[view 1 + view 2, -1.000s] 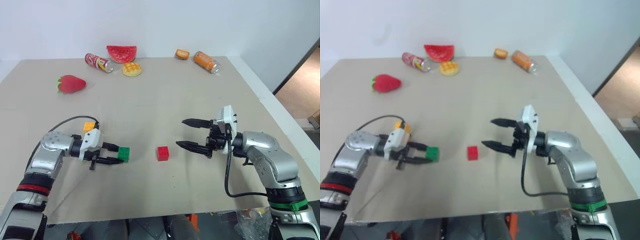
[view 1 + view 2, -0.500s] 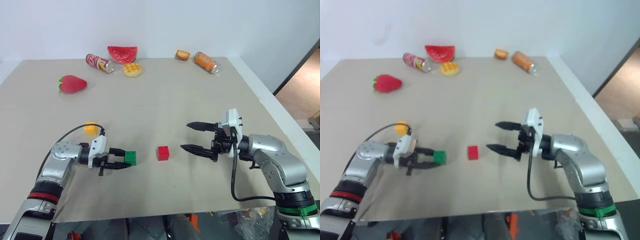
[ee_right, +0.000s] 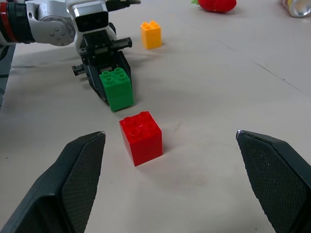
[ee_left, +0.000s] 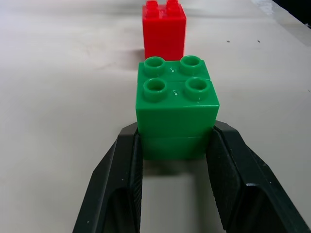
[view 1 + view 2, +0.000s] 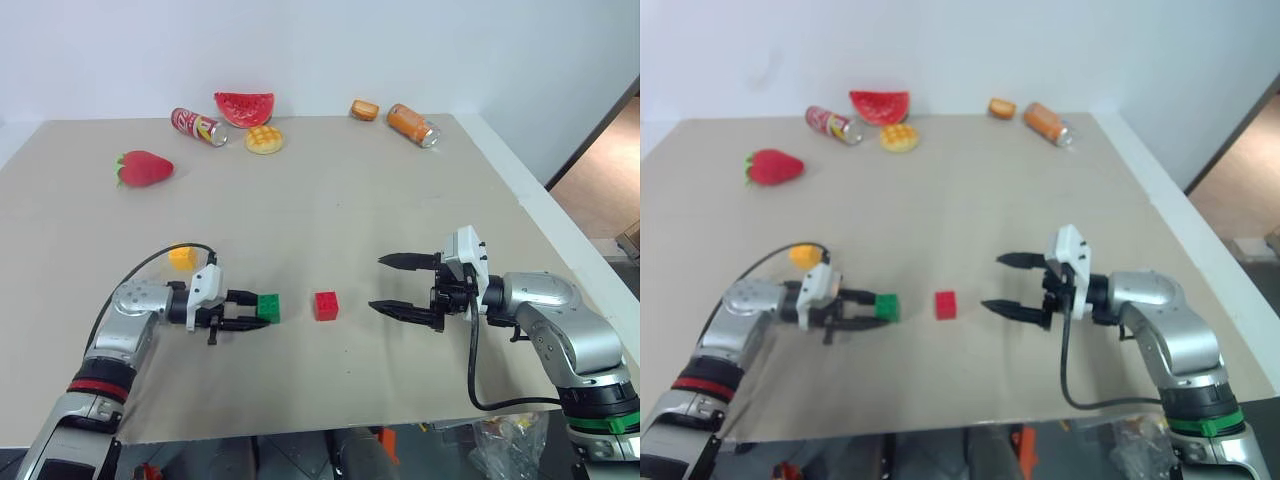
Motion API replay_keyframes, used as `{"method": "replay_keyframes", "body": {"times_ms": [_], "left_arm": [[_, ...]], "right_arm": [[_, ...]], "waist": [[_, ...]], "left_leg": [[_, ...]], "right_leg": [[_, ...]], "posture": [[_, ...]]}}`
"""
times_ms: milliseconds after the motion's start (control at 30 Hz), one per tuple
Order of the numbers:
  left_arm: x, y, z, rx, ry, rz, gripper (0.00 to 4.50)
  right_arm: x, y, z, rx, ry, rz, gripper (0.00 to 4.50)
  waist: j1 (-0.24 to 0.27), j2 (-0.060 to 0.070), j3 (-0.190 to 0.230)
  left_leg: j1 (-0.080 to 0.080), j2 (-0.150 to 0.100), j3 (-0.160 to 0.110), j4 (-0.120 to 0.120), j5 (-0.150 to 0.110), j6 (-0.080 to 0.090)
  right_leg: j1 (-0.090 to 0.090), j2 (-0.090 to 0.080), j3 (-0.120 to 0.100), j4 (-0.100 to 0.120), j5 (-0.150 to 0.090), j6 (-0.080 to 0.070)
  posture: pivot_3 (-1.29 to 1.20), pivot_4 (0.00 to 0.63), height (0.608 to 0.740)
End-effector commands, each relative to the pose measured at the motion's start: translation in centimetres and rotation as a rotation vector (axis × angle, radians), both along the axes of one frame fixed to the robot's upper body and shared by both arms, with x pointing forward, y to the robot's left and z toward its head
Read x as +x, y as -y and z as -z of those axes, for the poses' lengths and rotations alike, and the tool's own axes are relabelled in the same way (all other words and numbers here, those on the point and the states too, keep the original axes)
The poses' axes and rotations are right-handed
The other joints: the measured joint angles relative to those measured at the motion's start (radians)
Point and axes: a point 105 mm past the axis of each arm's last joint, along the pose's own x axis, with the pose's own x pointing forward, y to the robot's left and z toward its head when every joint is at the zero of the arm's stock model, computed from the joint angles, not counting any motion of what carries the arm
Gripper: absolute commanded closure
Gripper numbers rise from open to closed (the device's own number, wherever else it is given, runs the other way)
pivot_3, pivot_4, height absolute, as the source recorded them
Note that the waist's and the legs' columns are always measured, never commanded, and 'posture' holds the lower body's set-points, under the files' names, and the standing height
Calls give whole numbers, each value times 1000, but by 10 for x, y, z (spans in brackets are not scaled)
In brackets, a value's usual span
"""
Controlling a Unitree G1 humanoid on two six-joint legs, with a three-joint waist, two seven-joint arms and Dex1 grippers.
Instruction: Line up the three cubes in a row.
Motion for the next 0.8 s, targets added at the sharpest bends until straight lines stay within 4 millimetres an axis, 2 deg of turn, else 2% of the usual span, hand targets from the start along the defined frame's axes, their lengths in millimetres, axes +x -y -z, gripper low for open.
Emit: {"method": "replay_keyframes", "body": {"times_ms": [33, 367, 433, 500, 633, 667, 800], "left_arm": [[2, 0, -6, -6, 16, 4, 3216], [-1, -2, -2, 1, -17, 15, 3216], [-1, -2, -1, -2, -34, 11, 2195], [1, -3, -1, -4, -17, -4, 1638], [6, -7, -6, -26, 26, -58, 253], [6, -9, -7, -30, 34, -73, 7], [-3, -20, -9, -26, 47, -91, 7]], "right_arm": [[-1, -3, -7, 9, 35, -13, 0], [-1, -2, -8, 16, 38, -5, 0], [0, -2, -8, 17, 39, -3, 0], [0, -2, -9, 19, 40, -2, 0], [1, -3, -10, 24, 42, -4, 0], [2, -3, -11, 26, 43, -5, 0], [3, -5, -14, 32, 48, -14, 0]], "waist": [[0, 0, 0], [0, 0, 0], [0, 0, 0], [0, 0, 0], [0, 0, 0], [0, 0, 0], [-3, 0, 0]], "left_leg": [[0, 0, 0, 0, 0, 0], [0, 0, 0, 0, 0, 0], [0, 0, 0, 0, 0, 0], [0, 0, 0, 0, 0, 0], [0, 0, 0, 0, 0, 0], [0, 0, 0, 0, 0, 0], [0, 0, 0, 0, 0, 0]], "right_leg": [[0, 0, 0, 0, 0, 0], [0, 0, 0, 0, 0, 0], [0, 0, 0, 0, 0, 0], [0, 0, 0, 0, 0, 0], [0, 0, 0, 0, 0, 0], [0, 0, 0, 0, 0, 0], [0, 0, 0, 0, 0, 0]], "posture": [[0, 150, 740], [0, 150, 740], [0, 150, 740], [0, 150, 740], [0, 150, 740], [0, 150, 740], [0, 150, 740]]}}
